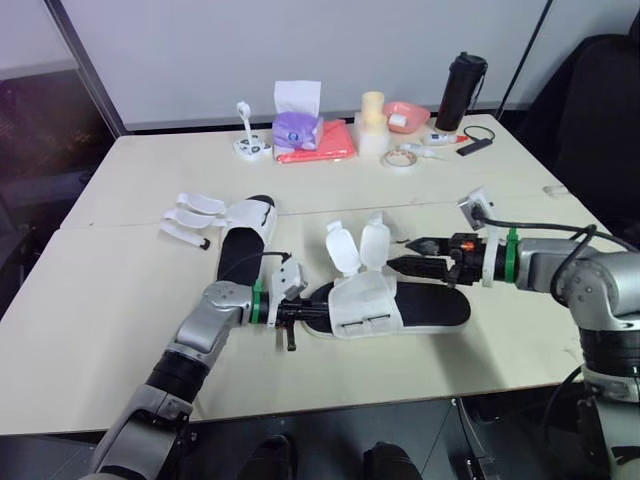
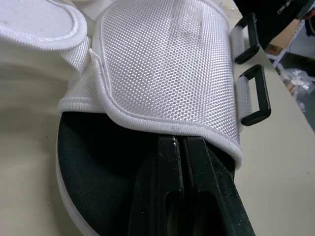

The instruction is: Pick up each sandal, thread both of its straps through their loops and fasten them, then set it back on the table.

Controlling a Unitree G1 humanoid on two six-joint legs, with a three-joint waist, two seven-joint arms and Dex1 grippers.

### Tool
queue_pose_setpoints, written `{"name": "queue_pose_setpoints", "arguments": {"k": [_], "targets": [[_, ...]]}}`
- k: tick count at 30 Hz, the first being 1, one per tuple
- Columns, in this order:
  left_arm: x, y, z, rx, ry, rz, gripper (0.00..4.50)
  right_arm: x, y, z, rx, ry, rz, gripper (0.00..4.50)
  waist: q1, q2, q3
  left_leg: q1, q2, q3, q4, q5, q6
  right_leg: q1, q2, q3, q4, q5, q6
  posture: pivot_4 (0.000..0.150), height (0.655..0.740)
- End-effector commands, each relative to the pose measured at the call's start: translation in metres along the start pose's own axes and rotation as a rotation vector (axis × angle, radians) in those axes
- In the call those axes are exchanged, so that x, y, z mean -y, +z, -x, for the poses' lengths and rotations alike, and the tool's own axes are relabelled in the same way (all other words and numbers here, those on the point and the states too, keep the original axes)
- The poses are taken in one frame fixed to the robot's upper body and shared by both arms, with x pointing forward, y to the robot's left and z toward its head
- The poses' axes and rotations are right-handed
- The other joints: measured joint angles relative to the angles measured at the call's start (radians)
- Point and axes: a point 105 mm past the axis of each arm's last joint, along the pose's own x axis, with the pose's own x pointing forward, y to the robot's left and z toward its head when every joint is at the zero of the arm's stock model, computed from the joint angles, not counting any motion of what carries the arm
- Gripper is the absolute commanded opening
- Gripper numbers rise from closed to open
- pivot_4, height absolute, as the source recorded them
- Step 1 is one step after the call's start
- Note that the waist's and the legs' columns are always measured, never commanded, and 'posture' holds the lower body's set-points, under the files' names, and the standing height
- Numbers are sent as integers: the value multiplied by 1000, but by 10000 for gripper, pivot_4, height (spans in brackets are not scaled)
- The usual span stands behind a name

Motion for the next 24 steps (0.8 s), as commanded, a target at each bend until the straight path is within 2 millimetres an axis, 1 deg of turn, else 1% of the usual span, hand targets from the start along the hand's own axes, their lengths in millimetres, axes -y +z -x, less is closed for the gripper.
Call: {"name": "queue_pose_setpoints", "arguments": {"k": [1,6,9,12,17,21,24], "targets": [[2,-21,-3,-82,6,26,810,7,17,-6,44,-8,1,45000,0,0,0,0,0,0,0,0,0,0,0,0,0,0,0,1500,7400],[2,-23,-3,-82,8,38,810,31,23,-17,62,-48,-108,45000,2,0,-1,0,0,0,0,0,0,1,0,0,0,1,0,1500,7400],[3,-21,-5,-78,8,35,810,39,27,-25,70,-44,-158,45000,0,0,-1,0,0,0,0,0,0,1,0,0,0,1,0,1500,7400],[4,-19,-6,-74,7,31,810,38,30,-36,71,1,-198,45000,0,0,-1,0,0,0,0,0,0,1,0,0,0,1,0,1500,7400],[4,-17,-6,-69,6,18,810,31,37,-59,70,81,-233,45000,0,0,-1,0,0,-1,0,0,0,1,0,0,0,1,0,1500,7400],[4,-17,-5,-66,12,18,810,32,47,-72,110,122,-295,45000,0,0,-1,0,-1,-1,0,0,0,1,0,0,0,1,0,1500,7400],[3,-15,-4,-59,21,21,810,35,52,-79,135,118,-320,45000,0,0,-1,0,-1,-1,0,0,0,0,0,0,0,1,0,1500,7400]]}}
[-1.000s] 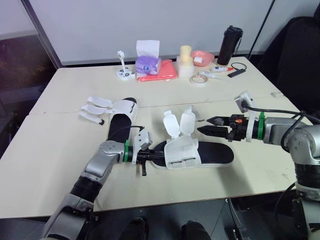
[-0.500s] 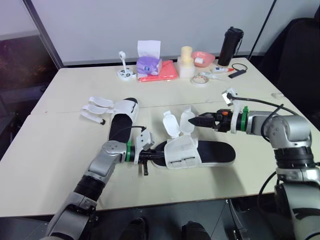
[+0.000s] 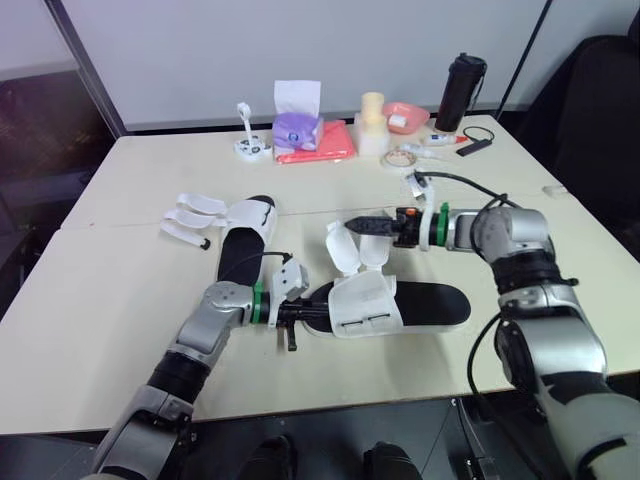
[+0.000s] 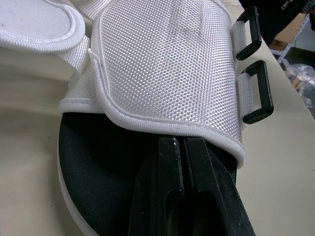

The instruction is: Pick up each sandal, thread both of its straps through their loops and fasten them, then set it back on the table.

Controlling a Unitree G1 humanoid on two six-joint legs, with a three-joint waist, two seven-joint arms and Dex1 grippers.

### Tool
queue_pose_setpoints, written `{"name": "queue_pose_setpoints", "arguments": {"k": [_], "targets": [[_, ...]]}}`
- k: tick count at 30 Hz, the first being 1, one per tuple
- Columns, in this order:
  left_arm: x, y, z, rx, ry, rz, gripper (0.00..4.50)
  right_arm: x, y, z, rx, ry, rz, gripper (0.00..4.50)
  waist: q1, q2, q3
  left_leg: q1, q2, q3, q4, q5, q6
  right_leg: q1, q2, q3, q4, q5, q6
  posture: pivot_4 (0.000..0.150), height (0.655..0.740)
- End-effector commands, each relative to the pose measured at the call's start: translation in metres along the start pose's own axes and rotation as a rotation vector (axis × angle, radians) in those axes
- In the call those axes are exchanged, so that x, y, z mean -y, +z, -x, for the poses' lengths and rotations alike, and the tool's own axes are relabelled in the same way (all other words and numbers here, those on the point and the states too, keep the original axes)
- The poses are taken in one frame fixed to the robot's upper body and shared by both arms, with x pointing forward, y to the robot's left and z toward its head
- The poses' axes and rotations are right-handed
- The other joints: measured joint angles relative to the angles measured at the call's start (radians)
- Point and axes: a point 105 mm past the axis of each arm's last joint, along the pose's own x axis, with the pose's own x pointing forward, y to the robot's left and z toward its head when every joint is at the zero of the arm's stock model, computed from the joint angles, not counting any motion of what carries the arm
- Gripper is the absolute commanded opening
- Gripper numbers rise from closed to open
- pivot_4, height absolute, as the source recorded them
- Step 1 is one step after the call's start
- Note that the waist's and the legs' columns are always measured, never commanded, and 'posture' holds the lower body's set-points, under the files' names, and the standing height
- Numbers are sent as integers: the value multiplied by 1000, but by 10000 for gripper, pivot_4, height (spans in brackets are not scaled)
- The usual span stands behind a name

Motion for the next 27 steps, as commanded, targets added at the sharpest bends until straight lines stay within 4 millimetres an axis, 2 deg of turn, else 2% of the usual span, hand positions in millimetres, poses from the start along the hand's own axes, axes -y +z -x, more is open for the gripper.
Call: {"name": "queue_pose_setpoints", "arguments": {"k": [1,8,9,11,15,18,22,25,27], "targets": [[2,-14,-1,-51,17,35,810,-5,20,-2,66,20,18,45000,0,0,0,0,0,0,0,0,0,0,0,0,0,0,0,1500,7400],[5,-12,0,-42,21,39,810,-16,35,-4,105,77,31,45000,-5,0,0,0,0,0,-1,0,0,-1,0,0,0,0,0,1500,7400],[6,-12,0,-41,23,40,246,-18,38,-4,113,84,34,42547,-6,0,0,0,0,0,-1,0,0,-1,0,0,0,0,0,1500,7400],[6,-12,0,-39,25,41,0,-22,44,-2,124,93,45,36228,-6,0,0,0,0,0,-1,0,0,-1,0,0,0,0,0,1500,7400],[6,-12,1,-39,19,44,0,-29,51,2,135,118,53,15611,-5,0,0,0,0,0,-1,0,0,-1,0,0,0,0,0,1500,7400],[5,-12,1,-41,21,44,0,-31,49,2,121,128,63,306,-6,0,0,0,0,0,-1,0,0,-1,0,0,0,0,0,1500,7400],[3,-10,-2,-29,26,49,0,-38,41,5,89,148,106,306,-2,0,0,0,0,0,-1,0,0,-1,0,0,0,0,0,1500,7400],[3,-9,-3,-27,25,48,0,-58,33,16,70,199,210,306,2,0,0,-1,0,0,-1,0,0,-1,0,0,0,0,0,1500,7400],[3,-9,-3,-27,24,49,0,-77,25,26,83,235,369,306,2,0,0,-1,0,-1,-1,0,0,-1,0,0,0,0,0,1500,7400]]}}
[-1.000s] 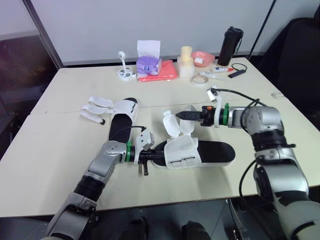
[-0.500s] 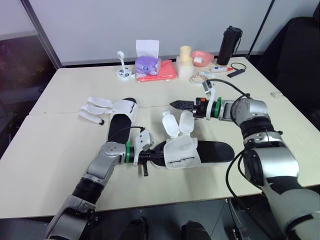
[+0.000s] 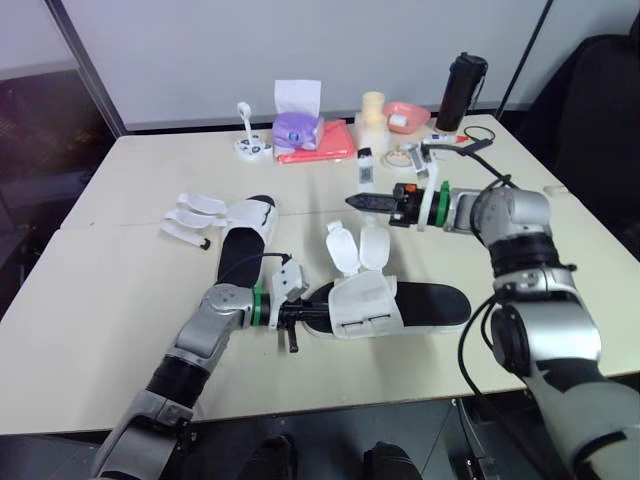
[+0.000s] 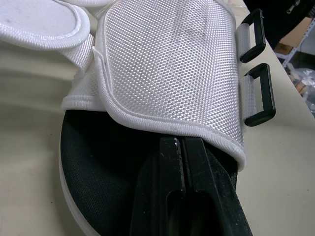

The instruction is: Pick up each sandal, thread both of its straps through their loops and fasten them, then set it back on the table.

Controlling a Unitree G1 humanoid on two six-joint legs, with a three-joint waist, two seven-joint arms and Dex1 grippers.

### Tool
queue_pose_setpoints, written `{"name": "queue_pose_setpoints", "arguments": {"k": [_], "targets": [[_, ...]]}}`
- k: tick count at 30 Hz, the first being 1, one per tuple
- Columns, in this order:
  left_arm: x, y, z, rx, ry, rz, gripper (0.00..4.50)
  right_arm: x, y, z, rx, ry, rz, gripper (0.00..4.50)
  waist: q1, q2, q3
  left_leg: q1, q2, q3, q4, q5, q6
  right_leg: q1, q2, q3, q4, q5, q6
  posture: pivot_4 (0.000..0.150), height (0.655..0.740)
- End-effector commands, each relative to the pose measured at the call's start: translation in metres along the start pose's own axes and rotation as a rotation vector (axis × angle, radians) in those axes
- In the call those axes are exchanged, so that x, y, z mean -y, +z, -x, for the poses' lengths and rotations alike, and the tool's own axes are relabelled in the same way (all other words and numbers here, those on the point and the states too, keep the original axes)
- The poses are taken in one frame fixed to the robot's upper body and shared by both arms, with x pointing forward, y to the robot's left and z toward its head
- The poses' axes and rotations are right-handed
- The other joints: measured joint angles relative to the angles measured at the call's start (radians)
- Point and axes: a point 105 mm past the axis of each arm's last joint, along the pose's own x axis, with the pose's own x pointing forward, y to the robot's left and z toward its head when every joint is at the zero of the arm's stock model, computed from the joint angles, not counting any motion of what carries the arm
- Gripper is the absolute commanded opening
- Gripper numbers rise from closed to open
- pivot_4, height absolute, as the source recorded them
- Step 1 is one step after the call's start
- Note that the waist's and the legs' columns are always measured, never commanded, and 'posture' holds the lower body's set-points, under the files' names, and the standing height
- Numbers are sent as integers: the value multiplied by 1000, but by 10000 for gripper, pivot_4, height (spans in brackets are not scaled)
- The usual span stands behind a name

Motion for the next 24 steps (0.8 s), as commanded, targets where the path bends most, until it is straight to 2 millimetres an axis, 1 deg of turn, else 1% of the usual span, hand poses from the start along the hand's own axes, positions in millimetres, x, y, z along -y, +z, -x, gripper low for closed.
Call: {"name": "queue_pose_setpoints", "arguments": {"k": [1,3,5,7,8,9,11,14,16,19,22,24], "targets": [[1,-11,-2,-36,1,33,0,-49,7,10,8,82,348,306,1,0,0,0,0,0,0,0,0,0,0,0,0,0,0,1500,7400],[0,-12,-2,-37,3,39,0,-63,-14,14,-39,71,543,306,0,0,0,0,0,0,0,0,0,0,0,-1,0,0,0,1500,7400],[0,-13,-1,-39,4,38,0,-68,-41,17,-99,47,708,306,-2,0,0,0,0,0,0,0,0,1,0,-1,-1,0,0,1500,7400],[-1,-13,-1,-41,5,37,0,-71,-68,19,-145,42,858,306,-3,-1,-1,1,0,0,1,0,0,2,0,-1,-1,0,1,1500,7400],[-2,-13,-1,-42,5,36,0,-70,-88,21,-189,47,972,306,-4,-1,0,1,0,0,1,0,0,2,0,-1,-1,0,1,1500,7400],[-2,-13,0,-45,3,34,0,-70,-104,23,-218,67,1040,306,-6,0,0,1,0,1,1,0,0,2,0,-1,-1,0,1,1500,7400],[-2,-14,0,-52,-4,32,0,-66,-123,26,-259,81,1159,306,12,-8,-5,1,0,-2,1,0,0,3,0,-3,-1,0,2,1500,7400],[-2,-16,2,-62,-10,30,0,-51,-136,34,-309,84,1418,306,-2,-7,-4,1,0,1,1,0,0,3,0,-1,-2,1,2,1500,7400],[-2,-17,2,-65,-11,29,0,-42,-141,40,-340,104,1560,306,-3,-7,-4,2,0,1,1,0,0,4,0,-1,-2,1,2,1500,7400],[-2,-18,2,-65,-9,30,0,-32,-143,46,-337,96,1696,306,-2,-8,-4,8,1,1,0,0,0,10,0,-1,-3,1,1,1500,7400],[-2,-17,0,-62,-7,30,0,-27,-144,47,-327,96,1749,306,-3,-8,-4,13,1,0,-2,-1,0,15,0,-1,-6,1,1,1500,7400],[-2,-17,-1,-59,-5,33,0,-26,-143,47,-310,104,1786,5682,-3,-8,-4,14,1,0,-3,-1,0,17,0,-1,-7,1,1,1500,7400]]}}
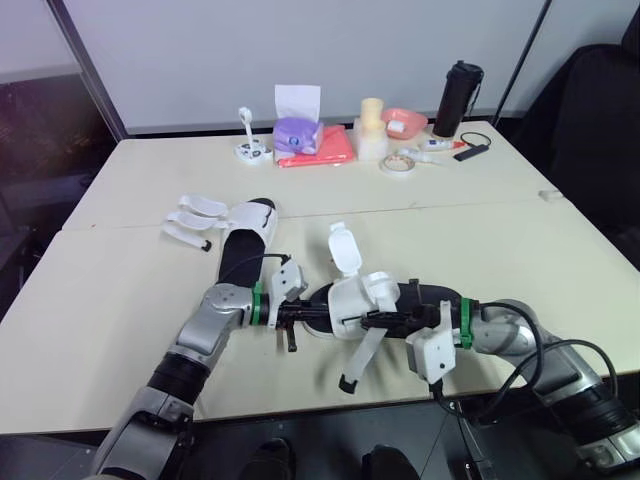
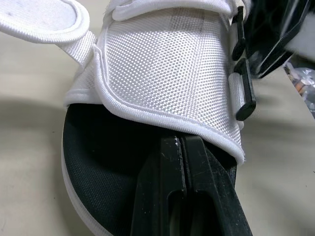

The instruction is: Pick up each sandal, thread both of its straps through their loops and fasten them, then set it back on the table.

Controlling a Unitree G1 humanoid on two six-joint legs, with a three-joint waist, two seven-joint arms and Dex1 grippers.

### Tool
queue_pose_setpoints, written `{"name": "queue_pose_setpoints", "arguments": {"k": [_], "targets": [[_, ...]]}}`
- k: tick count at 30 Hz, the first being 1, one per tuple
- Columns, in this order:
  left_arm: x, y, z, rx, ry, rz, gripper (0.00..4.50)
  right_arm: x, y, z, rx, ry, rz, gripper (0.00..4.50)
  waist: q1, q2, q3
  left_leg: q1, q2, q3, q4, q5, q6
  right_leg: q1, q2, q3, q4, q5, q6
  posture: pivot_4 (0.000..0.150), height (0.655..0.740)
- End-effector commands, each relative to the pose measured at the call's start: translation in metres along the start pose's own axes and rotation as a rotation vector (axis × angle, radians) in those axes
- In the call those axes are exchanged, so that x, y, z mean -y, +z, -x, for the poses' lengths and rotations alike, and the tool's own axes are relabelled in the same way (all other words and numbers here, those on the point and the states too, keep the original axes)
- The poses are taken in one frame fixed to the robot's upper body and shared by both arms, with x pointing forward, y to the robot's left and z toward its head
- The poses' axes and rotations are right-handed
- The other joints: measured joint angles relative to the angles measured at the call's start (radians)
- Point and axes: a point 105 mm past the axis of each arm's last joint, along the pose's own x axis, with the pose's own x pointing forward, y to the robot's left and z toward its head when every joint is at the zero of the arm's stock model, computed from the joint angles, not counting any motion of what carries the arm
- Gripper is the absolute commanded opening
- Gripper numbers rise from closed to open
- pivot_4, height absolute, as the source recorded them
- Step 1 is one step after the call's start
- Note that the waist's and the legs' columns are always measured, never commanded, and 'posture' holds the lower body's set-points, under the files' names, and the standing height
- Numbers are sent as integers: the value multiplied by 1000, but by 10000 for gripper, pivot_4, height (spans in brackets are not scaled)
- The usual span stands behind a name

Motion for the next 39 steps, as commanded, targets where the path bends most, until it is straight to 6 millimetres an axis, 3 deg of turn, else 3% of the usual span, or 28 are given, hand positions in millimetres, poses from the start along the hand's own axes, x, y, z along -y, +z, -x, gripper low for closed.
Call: {"name": "queue_pose_setpoints", "arguments": {"k": [1,8,9,14,16,22,24,27,30,35,39], "targets": [[2,-11,-3,-44,1,21,0,9,-5,5,-8,-41,74,8298,0,0,0,2,0,0,-1,0,0,2,0,0,-1,0,0,1500,7400],[2,-12,-3,-43,5,24,0,3,16,17,61,21,120,42155,2,1,0,2,0,0,-2,0,0,2,0,0,-2,0,0,1500,7400],[1,-12,-3,-44,6,24,0,0,20,21,69,40,116,44757,4,0,0,2,0,0,-3,0,0,2,0,0,-2,0,0,1500,7400],[1,-12,-3,-45,6,25,0,-1,30,39,72,90,69,44757,2,0,0,2,0,0,-4,-1,1,3,0,0,-6,0,0,1500,7400],[1,-13,-4,-46,4,25,0,0,28,48,50,91,-29,44757,3,0,0,2,0,0,-4,-1,1,3,0,0,-6,0,0,1500,7400],[2,-13,-6,-42,-2,25,0,15,11,71,-43,70,-486,44757,3,0,0,2,1,0,-3,-1,2,4,-1,0,-8,0,-1,1500,7400],[3,-13,-7,-42,-7,24,0,20,13,75,-31,55,-813,44757,5,1,0,2,2,-1,-3,-1,2,5,-1,0,-8,0,-1,1500,7400],[5,-13,-8,-40,-15,22,0,19,19,73,-9,88,-1175,44757,6,1,0,1,3,-2,-3,-2,4,4,-2,0,-9,-1,-2,1500,7400],[6,-13,-8,-38,-15,21,0,15,26,69,-1,143,-1425,44757,7,1,0,0,3,-1,-3,-3,5,4,-4,0,-10,-2,-4,1500,7400],[5,-13,-8,-38,-8,12,0,6,39,57,14,200,-1643,44757,19,1,0,-2,2,0,-2,-4,7,2,-5,0,-12,-1,-2,1500,7400],[5,-13,-8,-36,-5,11,0,-3,37,46,0,190,-1756,44757,23,1,0,-5,2,1,-1,-5,8,0,-4,-1,-12,0,0,1500,7400]]}}
